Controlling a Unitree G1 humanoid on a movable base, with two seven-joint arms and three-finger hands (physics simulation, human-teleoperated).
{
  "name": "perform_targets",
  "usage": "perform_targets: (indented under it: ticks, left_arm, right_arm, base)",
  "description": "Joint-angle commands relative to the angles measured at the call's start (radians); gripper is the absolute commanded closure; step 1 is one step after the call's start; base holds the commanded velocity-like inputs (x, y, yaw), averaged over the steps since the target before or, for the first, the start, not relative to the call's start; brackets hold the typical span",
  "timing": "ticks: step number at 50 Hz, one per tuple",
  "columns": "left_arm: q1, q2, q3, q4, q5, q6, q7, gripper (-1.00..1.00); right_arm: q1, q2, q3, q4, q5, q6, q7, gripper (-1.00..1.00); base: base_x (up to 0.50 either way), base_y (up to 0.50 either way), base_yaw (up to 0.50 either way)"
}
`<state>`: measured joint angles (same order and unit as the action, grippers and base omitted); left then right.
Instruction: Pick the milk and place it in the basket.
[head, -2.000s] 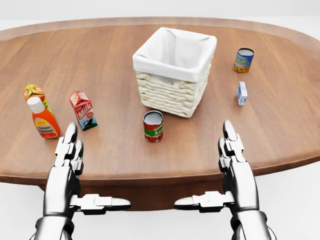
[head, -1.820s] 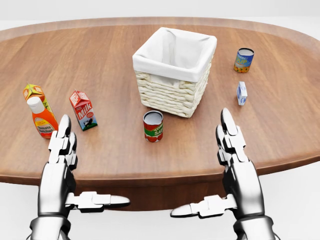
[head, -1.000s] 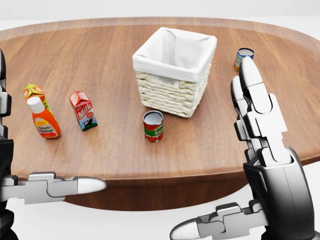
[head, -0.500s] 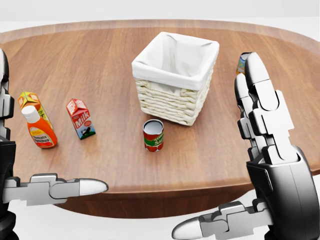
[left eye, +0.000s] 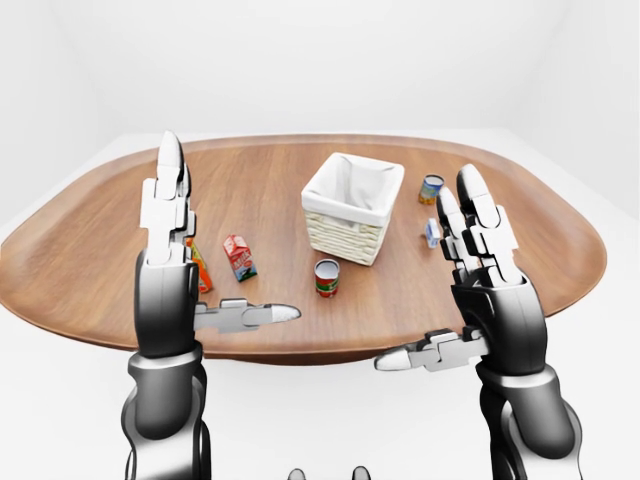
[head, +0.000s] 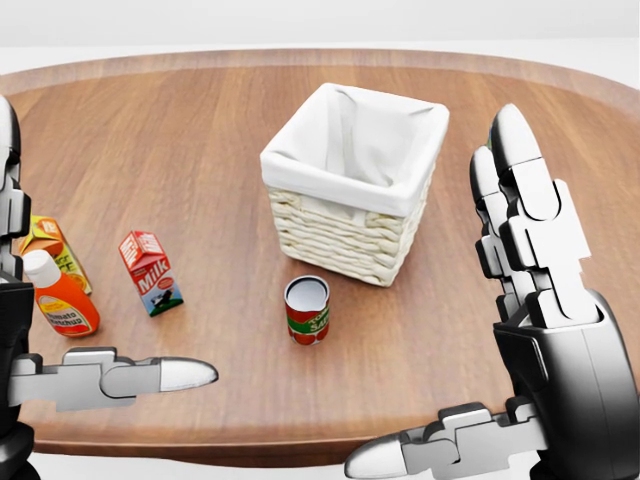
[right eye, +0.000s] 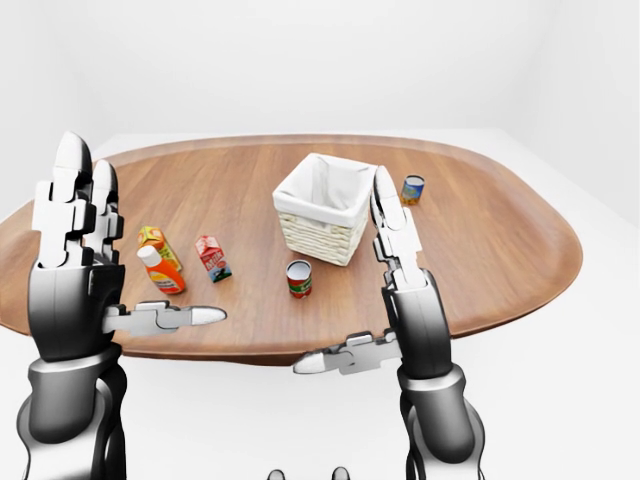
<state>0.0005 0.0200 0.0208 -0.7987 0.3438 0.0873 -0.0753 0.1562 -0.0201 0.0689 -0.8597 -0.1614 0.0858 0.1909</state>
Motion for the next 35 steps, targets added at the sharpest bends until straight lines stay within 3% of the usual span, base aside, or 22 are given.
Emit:
perform_targets:
  ticks: [1, 35]
  left_arm:
    - [0.004, -0.002, -0.004, -0.001, 0.0, 0.0, -0.001, -1.0]
    - [0.005, -0.001, -0.006, -0.005, -0.002, 0.0, -0.001, -1.0]
  right_arm:
    - [-0.002, 0.0, 0.001, -0.011, 0.006, 0.001, 0.001, -1.0]
    - [-0.001, -0.001, 0.005, -0.016, 0.025, 0.001, 0.001, -1.0]
  base:
    - [0.25, 0.0, 0.0]
    - [0.27, 0.0, 0.0]
